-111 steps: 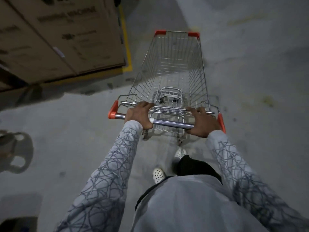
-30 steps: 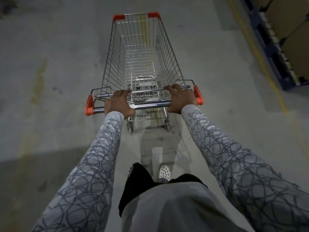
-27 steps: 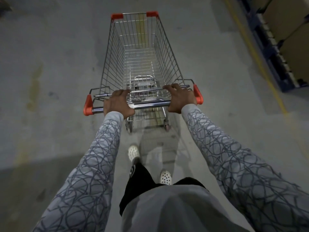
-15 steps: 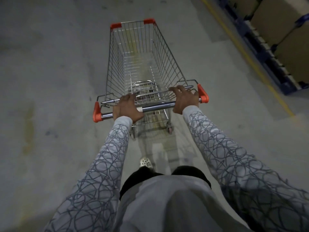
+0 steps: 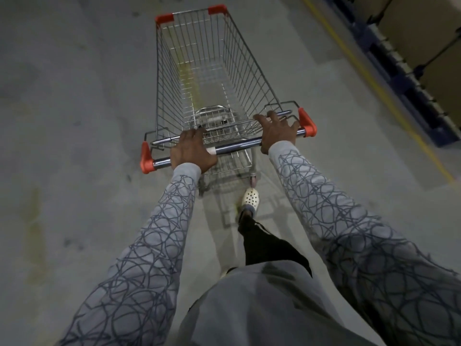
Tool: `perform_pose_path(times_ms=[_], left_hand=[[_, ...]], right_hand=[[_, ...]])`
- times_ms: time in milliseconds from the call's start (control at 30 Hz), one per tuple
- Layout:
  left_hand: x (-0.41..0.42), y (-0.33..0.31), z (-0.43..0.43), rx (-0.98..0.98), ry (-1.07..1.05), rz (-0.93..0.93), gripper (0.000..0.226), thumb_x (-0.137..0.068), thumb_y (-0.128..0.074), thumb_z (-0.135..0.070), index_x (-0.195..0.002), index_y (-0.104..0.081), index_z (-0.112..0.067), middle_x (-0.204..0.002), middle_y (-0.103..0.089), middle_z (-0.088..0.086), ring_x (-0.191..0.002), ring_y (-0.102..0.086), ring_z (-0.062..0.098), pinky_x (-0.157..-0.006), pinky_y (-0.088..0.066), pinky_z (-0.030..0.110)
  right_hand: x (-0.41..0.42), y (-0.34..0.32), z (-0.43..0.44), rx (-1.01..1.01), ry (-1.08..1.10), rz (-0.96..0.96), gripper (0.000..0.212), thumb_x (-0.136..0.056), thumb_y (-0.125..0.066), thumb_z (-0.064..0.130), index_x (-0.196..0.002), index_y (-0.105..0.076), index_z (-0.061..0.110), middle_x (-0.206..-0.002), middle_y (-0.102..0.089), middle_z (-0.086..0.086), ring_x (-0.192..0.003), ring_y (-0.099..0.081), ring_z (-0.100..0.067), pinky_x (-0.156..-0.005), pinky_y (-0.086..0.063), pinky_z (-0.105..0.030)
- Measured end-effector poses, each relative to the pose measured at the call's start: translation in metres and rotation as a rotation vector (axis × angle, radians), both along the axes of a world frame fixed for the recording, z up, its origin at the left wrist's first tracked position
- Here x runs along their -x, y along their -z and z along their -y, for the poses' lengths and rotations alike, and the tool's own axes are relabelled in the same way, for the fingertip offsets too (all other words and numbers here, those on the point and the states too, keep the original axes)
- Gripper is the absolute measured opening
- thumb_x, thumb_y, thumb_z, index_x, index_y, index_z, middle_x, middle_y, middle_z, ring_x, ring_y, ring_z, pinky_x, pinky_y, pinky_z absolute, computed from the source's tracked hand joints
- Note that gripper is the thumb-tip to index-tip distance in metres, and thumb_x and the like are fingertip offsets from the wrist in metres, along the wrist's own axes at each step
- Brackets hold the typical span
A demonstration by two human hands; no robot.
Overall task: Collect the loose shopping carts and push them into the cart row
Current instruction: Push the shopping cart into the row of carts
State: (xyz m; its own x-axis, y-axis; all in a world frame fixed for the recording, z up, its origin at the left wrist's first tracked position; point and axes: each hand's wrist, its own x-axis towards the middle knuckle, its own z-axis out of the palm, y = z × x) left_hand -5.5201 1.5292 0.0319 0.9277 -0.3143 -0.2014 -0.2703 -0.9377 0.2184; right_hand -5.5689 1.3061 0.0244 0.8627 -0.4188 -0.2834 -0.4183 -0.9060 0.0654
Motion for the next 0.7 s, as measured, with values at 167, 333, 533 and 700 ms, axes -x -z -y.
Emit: perform_pose_path(times_ms=[167,333,533,700], left_hand=[[-0.106,-0.001,0.052,0.018,-0.019,0.022,0.081,-0.066,-0.068,-0.042,-0.143,-0.044,-0.033,-0.142,-0.051,-0.001,-0.134,-0.045,0.023,-0.097,-0.048,0.047],[-0.21,-0.005,0.099,0.033,-0.038,0.002,0.082,-0.069,-0.073,-0.045,-0.144,-0.043,-0.031,-0.144,-0.049,0.002,-0.133,-0.046,0.025,-0.1,-0.047,0.05],[-0.332,-0.005,0.146,0.033,-0.042,-0.004,0.084,-0.065,-0.074,-0.041,-0.143,-0.044,-0.032,-0.141,-0.051,0.0,-0.134,-0.043,0.023,-0.098,-0.047,0.048],[-0.446,-0.001,0.192,0.011,-0.026,0.033,0.082,-0.066,-0.073,-0.046,-0.142,-0.044,-0.035,-0.142,-0.051,-0.001,-0.134,-0.044,0.023,-0.098,-0.045,0.049]], right_hand=[[-0.111,-0.001,0.054,-0.008,-0.031,-0.003,0.089,-0.081,-0.072,0.023,-0.152,-0.021,0.041,-0.16,-0.024,-0.002,-0.134,-0.045,-0.038,-0.111,-0.022,-0.064],[-0.216,-0.011,0.101,-0.047,-0.063,-0.028,0.098,-0.075,-0.079,0.029,-0.152,-0.02,0.038,-0.16,-0.022,-0.004,-0.132,-0.047,-0.039,-0.11,-0.024,-0.063],[-0.335,-0.012,0.148,-0.044,-0.079,-0.016,0.095,-0.076,-0.079,0.032,-0.151,-0.022,0.038,-0.158,-0.026,-0.006,-0.126,-0.054,-0.039,-0.107,-0.029,-0.061],[-0.444,-0.011,0.194,-0.014,-0.079,0.002,0.091,-0.077,-0.078,0.032,-0.15,-0.024,0.038,-0.153,-0.032,-0.005,-0.123,-0.055,-0.037,-0.105,-0.031,-0.058]])
